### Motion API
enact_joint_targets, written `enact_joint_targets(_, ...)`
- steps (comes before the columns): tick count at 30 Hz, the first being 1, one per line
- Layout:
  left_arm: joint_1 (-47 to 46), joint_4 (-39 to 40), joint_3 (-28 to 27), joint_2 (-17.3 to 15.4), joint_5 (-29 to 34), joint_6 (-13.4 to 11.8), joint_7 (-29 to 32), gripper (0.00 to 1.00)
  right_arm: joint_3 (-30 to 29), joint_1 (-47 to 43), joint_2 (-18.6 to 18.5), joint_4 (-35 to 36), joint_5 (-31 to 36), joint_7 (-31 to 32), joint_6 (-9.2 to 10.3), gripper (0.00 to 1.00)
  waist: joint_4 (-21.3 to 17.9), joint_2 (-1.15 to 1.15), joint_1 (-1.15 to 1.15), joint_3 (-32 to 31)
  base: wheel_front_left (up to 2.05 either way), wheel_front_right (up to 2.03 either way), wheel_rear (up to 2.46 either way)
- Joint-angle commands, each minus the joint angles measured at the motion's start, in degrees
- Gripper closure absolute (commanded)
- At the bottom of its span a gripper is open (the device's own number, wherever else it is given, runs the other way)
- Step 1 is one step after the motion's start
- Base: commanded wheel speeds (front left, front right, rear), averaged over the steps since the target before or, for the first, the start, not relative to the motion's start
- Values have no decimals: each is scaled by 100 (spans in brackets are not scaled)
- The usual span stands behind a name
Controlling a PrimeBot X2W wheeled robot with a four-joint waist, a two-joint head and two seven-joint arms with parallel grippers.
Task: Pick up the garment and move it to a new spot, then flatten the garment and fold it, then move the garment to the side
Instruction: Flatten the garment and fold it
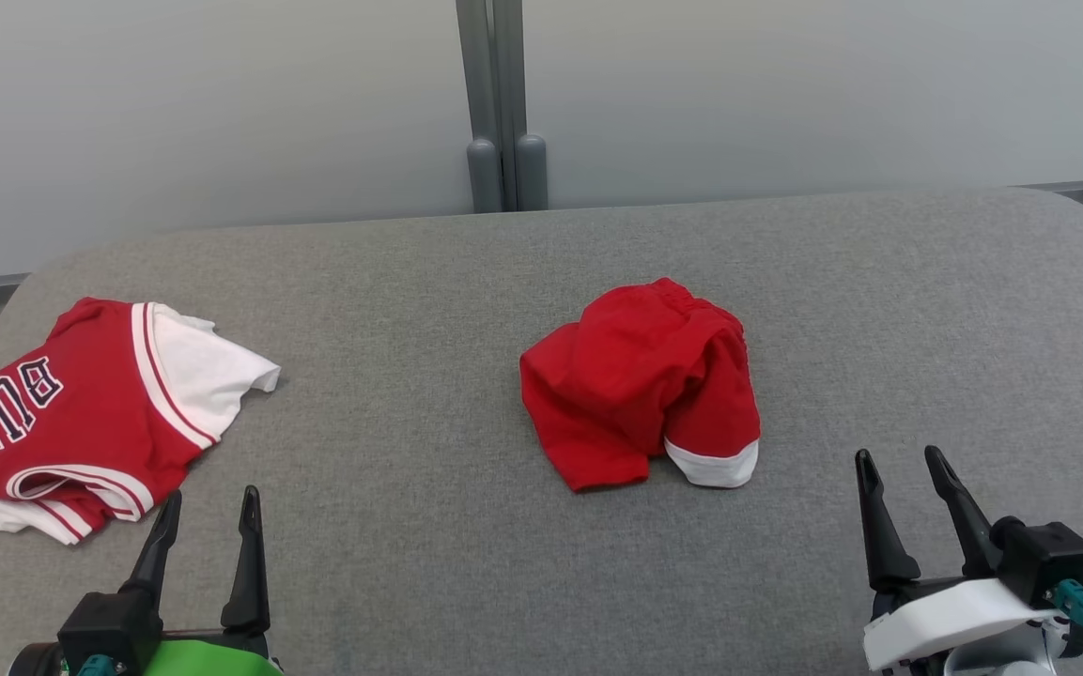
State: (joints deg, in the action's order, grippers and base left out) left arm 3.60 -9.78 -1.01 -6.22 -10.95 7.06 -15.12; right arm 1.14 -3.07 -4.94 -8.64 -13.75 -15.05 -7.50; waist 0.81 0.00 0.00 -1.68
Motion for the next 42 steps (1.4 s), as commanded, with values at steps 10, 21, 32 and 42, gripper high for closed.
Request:
enact_joint_targets(10, -200, -90, 56, 88, 113, 43, -4, 0, 265, 842, -473, -453, -42, -20, 2, 0, 158, 0, 0, 165, 0, 0, 0)
enact_joint_targets(21, -557, -202, 327, 189, 153, 44, -4, 0, 649, 1954, -826, -1897, -238, -20, 2, 0, 548, 0, 0, 653, 0, 0, 0)
enact_joint_targets(32, -844, -304, 549, 258, 154, 44, -5, 0, 1103, 2630, -706, -3368, -520, -19, 2, 0, 780, 0, 0, 923, 0, 0, 0)
enact_joint_targets(42, -985, -418, 685, 248, 111, 44, -4, 0, 1267, 2885, -528, -4353, -854, -19, 2, 0, 940, 0, 0, 977, 0, 0, 0)
